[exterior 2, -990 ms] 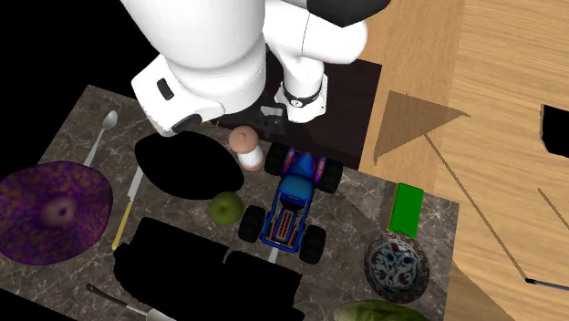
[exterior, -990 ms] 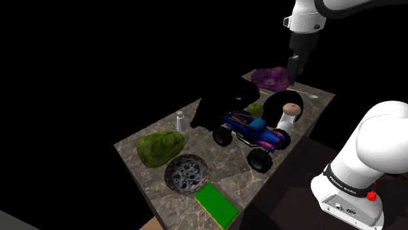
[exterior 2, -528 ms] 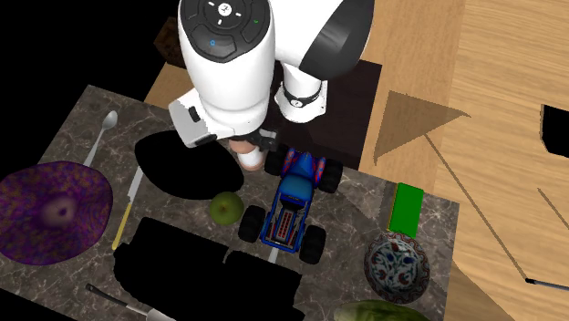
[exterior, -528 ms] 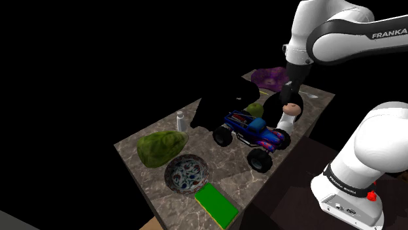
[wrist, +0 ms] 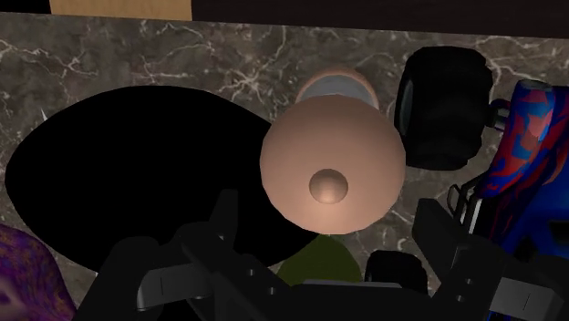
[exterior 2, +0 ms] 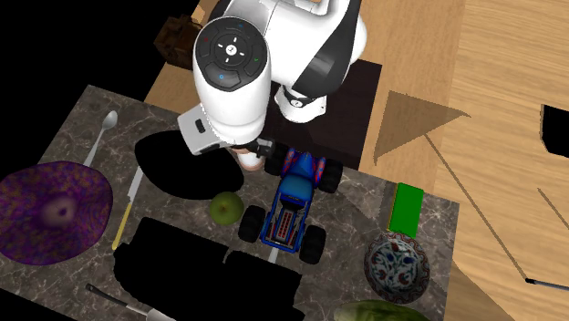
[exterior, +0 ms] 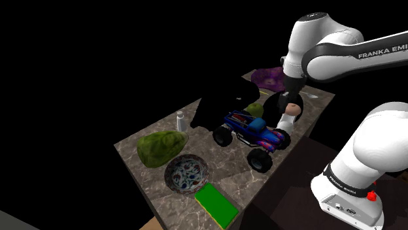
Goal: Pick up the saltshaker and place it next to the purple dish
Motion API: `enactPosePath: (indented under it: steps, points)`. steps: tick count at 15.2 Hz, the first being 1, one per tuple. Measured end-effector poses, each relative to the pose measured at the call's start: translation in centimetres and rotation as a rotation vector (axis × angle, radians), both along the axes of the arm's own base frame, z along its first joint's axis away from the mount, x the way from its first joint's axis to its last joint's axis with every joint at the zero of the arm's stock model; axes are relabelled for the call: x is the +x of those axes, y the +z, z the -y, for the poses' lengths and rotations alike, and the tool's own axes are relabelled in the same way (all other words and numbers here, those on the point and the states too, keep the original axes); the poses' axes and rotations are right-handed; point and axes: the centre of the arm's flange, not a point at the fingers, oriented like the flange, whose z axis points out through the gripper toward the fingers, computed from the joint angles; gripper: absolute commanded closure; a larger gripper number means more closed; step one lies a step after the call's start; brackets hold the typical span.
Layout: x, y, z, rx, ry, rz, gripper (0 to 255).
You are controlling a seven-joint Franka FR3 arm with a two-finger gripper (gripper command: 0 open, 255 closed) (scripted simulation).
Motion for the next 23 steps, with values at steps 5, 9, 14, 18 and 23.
enactPosePath:
  steps: [5,9,14,18,23]
  points:
    - [-0.1,-0.8,0.0,0.000,0.000,0.001,0]
    - [-0.1,-0.8,0.1,0.000,0.000,0.001,255]
    - [-0.1,-0.8,0.1,0.000,0.000,0.001,255]
    - [-0.1,-0.8,0.1,0.000,0.000,0.001,255]
    - [-0.1,1.3,0.0,0.000,0.000,0.001,255]
